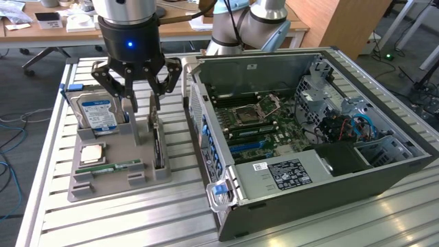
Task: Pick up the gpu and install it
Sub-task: 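Pick up the gpu and move the gpu toward the slot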
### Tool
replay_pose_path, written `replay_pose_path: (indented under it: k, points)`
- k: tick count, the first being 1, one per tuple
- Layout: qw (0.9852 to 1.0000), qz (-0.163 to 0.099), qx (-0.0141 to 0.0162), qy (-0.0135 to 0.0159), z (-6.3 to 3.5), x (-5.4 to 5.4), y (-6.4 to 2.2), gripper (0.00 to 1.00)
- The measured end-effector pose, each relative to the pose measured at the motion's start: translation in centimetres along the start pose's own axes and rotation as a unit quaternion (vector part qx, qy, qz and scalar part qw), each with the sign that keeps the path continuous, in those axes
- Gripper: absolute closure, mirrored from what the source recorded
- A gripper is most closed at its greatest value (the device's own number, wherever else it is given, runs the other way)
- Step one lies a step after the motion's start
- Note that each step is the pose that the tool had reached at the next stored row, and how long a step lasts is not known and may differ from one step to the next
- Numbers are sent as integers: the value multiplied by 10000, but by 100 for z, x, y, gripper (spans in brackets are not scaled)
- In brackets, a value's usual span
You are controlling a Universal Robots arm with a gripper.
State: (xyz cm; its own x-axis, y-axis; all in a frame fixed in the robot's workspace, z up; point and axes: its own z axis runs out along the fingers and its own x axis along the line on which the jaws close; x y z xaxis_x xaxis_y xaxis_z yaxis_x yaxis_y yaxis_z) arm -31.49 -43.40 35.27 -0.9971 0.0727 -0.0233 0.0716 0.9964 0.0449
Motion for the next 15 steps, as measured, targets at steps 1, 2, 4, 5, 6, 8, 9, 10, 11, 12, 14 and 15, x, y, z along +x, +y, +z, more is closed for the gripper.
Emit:
replay_pose_path:
  k: [1, 2, 4, 5, 6, 8, 9, 10, 11, 12, 14, 15]
  points:
    - [10000, 0, 0, 0, 4, 0, 0, 53]
    - [10000, 0, 0, 0, 7, 0, -1, 53]
    - [10000, 0, 0, 0, 14, 0, -1, 53]
    - [10000, 0, 0, 0, 18, 0, -1, 53]
    - [10000, 0, 0, 0, 21, 0, -1, 53]
    - [10000, 0, 0, 0, 28, 1, -1, 53]
    - [10000, 0, 0, 0, 31, 1, -2, 53]
    - [10000, 0, 0, 0, 34, 1, -2, 53]
    - [10000, 0, 0, 0, 38, 1, -2, 53]
    - [10000, 0, 0, 0, 41, 1, -2, 53]
    - [10000, 0, 0, 0, 48, 1, -2, 53]
    - [10000, 0, 0, 0, 52, 1, -2, 53]
